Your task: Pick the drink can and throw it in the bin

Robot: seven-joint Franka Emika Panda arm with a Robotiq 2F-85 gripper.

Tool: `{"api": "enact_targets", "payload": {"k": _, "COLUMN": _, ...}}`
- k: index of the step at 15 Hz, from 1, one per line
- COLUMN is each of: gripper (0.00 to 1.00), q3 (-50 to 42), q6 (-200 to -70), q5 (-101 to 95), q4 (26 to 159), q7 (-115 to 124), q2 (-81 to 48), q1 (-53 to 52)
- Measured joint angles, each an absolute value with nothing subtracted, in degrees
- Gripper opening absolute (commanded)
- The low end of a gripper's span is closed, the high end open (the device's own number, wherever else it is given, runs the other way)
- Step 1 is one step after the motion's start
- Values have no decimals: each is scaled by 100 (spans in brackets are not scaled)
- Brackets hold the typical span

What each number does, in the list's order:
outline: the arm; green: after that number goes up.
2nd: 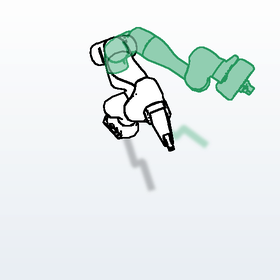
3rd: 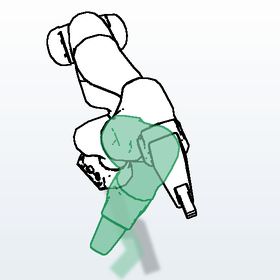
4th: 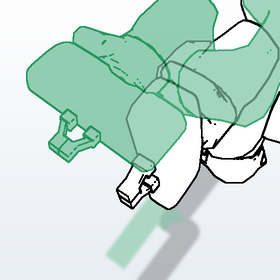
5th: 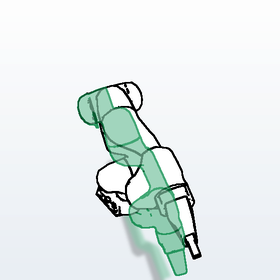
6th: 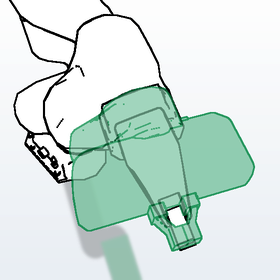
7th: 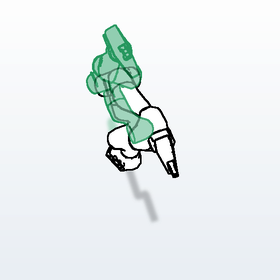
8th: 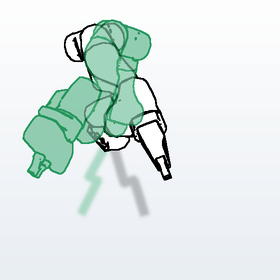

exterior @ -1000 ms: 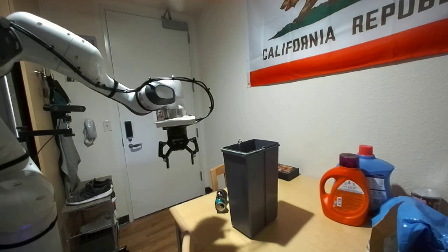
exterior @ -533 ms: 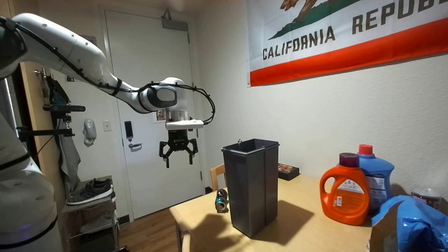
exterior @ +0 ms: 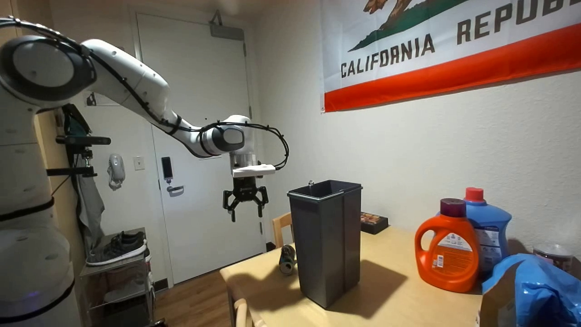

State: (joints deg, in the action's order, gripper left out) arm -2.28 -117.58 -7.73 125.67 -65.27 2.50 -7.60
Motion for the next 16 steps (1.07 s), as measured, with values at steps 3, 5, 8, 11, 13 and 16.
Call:
{"api": "enact_targets", "payload": {"k": 3, "gripper": 100, "q3": -30, "q6": -11929, "q5": -1119, "q4": 12052, "q7": -5864, "q2": -400, "q1": -730}}
{"api": "enact_targets", "payload": {"k": 5, "gripper": 100, "q3": 58, "q6": -11931, "q5": -1465, "q4": 11747, "q7": -5448, "q2": -767, "q1": -728}}
{"api": "enact_targets", "payload": {"k": 8, "gripper": 100, "q3": 91, "q6": -11923, "q5": -1799, "q4": 11379, "q7": -5118, "q2": -1212, "q1": -717}}
{"api": "enact_targets", "payload": {"k": 11, "gripper": 100, "q3": 91, "q6": -11879, "q5": -1836, "q4": 11070, "q7": -5117, "q2": -1563, "q1": -620}}
{"api": "enact_targets", "payload": {"k": 13, "gripper": 100, "q3": 91, "q6": -11831, "q5": -1836, "q4": 10895, "q7": -5118, "q2": -1748, "q1": -540}}
{"api": "enact_targets", "payload": {"k": 16, "gripper": 100, "q3": 100, "q6": -11731, "q5": -1836, "q4": 10752, "q7": -5130, "q2": -1885, "q1": -479}}
